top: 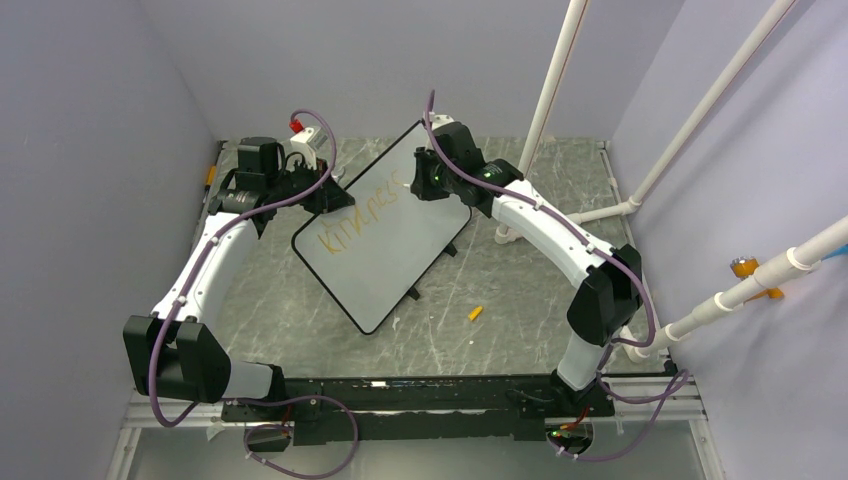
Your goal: Write a sentence on the whiteboard
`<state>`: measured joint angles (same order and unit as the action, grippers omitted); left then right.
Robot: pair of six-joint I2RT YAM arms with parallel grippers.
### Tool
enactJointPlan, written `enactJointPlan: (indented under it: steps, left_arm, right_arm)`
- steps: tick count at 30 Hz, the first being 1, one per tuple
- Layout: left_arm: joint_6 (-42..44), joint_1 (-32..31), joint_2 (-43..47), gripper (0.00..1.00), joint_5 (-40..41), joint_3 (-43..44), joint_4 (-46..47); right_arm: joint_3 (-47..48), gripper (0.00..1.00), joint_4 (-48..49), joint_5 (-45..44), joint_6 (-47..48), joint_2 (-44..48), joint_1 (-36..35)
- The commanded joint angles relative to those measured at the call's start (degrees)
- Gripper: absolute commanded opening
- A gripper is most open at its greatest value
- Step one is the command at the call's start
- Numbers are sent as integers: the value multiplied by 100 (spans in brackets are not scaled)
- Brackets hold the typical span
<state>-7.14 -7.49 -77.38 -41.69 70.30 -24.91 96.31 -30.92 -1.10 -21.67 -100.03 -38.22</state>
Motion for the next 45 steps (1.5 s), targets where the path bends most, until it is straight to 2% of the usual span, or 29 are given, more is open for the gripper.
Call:
enactJointPlan:
  steps: [1, 12, 22, 35, 45]
  left_arm:
    - [415, -139, 191, 0, -236, 99, 54]
    - [415, -144, 195, 0, -256, 112, 33]
    - [388, -139, 276, 0, -257, 89, 74]
    - [332, -139, 389, 0, -80, 54, 126]
    - [216, -138, 393, 0, 212, -15, 217]
  right_arm:
    - [-134, 0, 59, 82, 13, 183, 0]
    - [57, 0, 76, 491, 51, 185, -106]
    - [28, 0, 144, 385, 111, 471, -116]
    - [-1192, 0, 507, -84, 252, 1789, -111]
    - [-1735, 0, 548, -107, 88, 2345, -121]
